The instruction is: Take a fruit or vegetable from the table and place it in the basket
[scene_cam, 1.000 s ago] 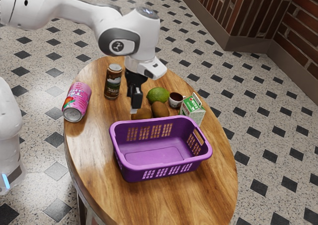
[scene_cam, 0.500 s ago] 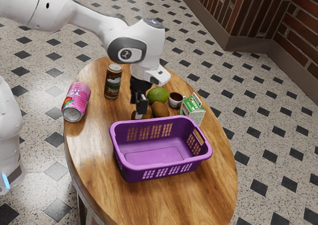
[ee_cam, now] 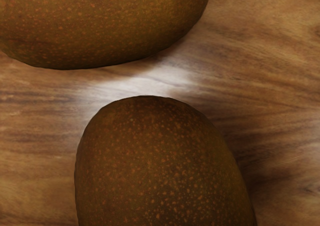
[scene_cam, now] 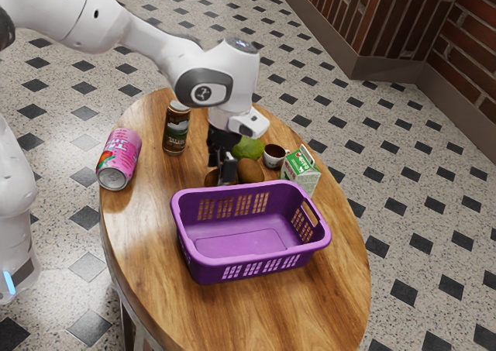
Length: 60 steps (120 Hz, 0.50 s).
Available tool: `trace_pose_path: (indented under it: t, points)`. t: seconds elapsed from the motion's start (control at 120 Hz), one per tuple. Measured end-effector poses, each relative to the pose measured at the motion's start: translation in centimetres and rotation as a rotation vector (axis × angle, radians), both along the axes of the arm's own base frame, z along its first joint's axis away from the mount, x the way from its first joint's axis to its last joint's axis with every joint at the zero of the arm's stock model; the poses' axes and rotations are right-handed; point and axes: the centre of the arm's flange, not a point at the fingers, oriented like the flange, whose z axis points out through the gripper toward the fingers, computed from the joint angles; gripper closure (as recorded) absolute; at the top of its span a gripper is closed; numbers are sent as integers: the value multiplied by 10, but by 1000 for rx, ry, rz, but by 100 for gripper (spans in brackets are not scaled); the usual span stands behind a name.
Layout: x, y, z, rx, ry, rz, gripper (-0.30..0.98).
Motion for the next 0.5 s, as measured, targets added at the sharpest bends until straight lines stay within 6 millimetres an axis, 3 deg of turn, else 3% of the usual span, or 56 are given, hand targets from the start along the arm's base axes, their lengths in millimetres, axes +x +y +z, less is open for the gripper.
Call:
trace_pose_path:
  t: [0.5]
  points:
    - [7, -1, -13, -6, -9, 3, 8]
